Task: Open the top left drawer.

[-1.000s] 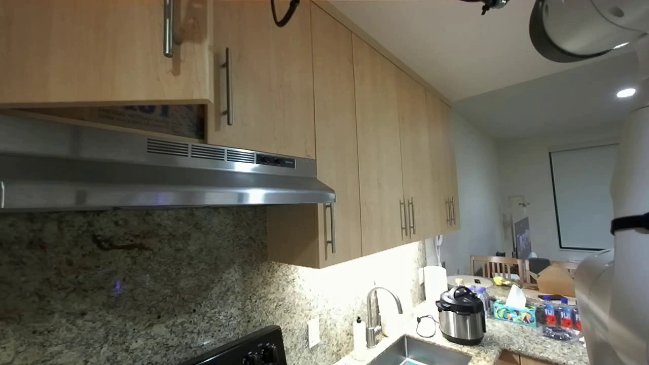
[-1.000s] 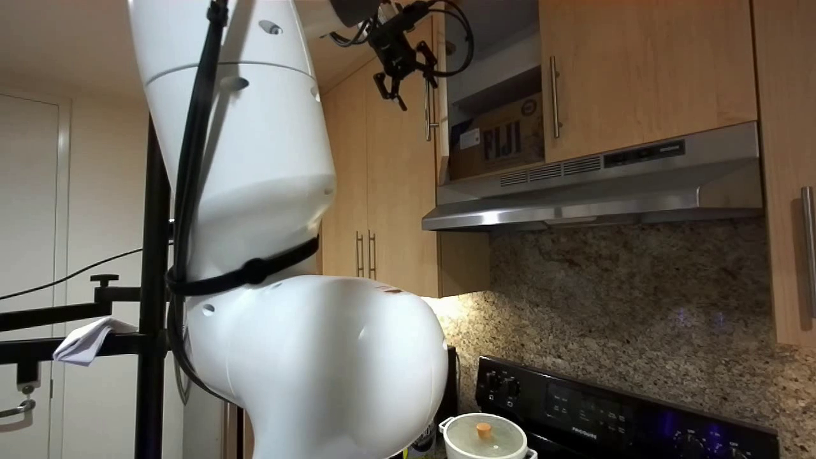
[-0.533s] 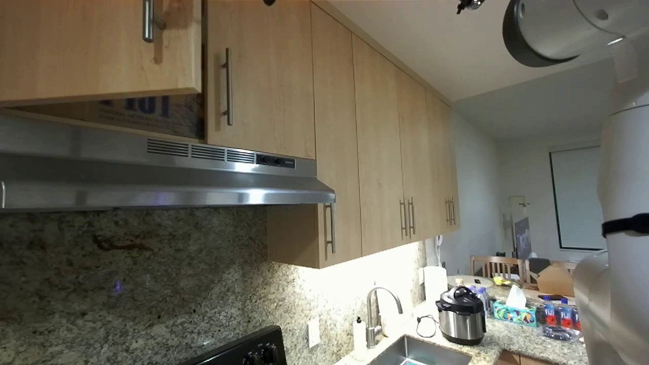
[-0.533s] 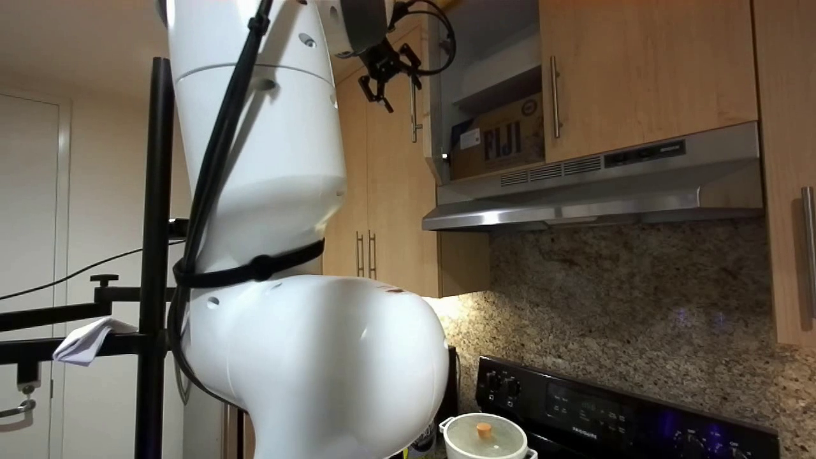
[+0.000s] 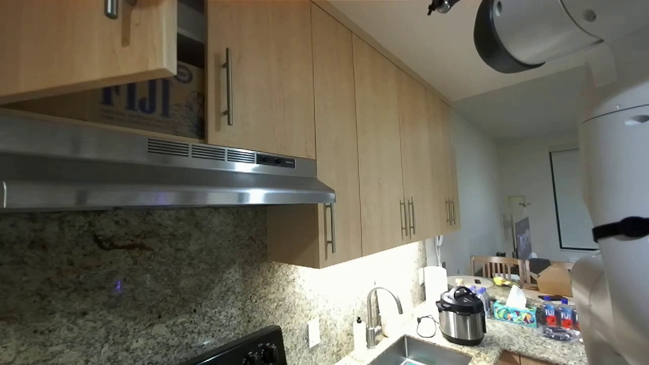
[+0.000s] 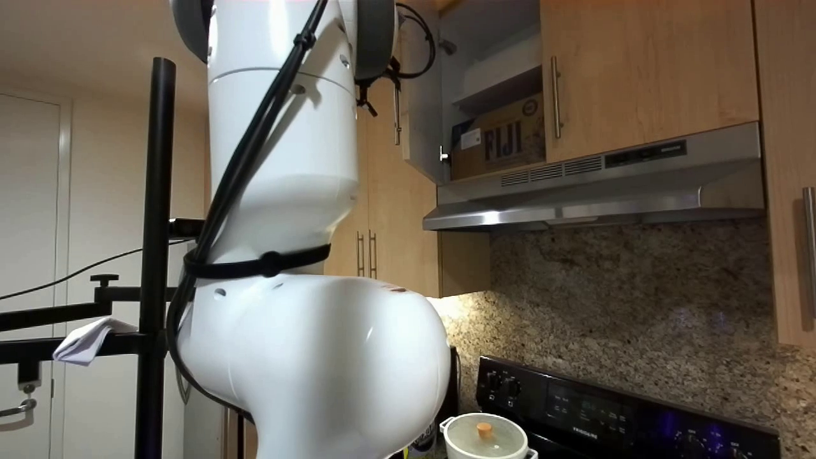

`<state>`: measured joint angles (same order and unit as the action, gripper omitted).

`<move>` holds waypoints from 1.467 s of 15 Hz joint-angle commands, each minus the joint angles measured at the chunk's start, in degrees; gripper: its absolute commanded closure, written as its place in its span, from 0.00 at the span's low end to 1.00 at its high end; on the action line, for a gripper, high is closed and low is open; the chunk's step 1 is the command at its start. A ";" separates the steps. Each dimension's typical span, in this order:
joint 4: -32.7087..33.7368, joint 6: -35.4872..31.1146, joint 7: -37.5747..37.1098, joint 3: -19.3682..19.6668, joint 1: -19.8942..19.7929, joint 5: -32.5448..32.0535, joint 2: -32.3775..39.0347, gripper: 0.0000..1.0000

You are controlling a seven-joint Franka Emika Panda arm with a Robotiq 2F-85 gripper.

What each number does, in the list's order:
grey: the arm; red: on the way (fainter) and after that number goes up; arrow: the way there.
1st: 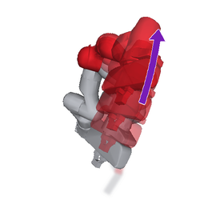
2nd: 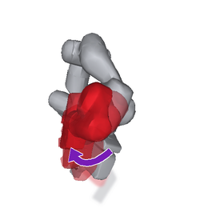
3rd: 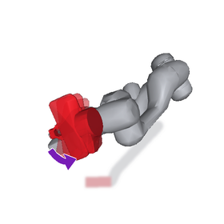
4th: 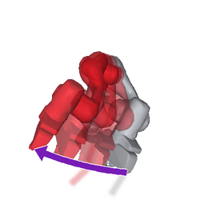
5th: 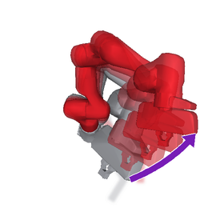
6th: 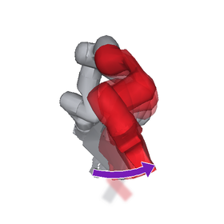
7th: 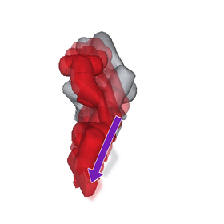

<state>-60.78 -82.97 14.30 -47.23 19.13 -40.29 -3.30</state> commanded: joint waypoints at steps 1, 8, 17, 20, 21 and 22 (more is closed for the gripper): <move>3.94 -4.79 3.09 -4.13 2.52 -5.39 8.11 0.00; 3.70 -5.22 4.67 -6.13 3.93 -11.65 6.89 0.00; 0.69 1.19 -0.03 -1.87 6.55 -8.35 3.01 0.00; 0.70 1.20 -0.03 -1.58 6.82 -8.37 3.01 0.00; 0.70 1.20 -0.03 -1.57 6.82 -8.37 3.02 0.00; 0.75 1.79 0.13 -1.47 6.82 -8.10 2.90 0.00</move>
<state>-59.81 -81.36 14.15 -49.90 25.14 -48.94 -0.04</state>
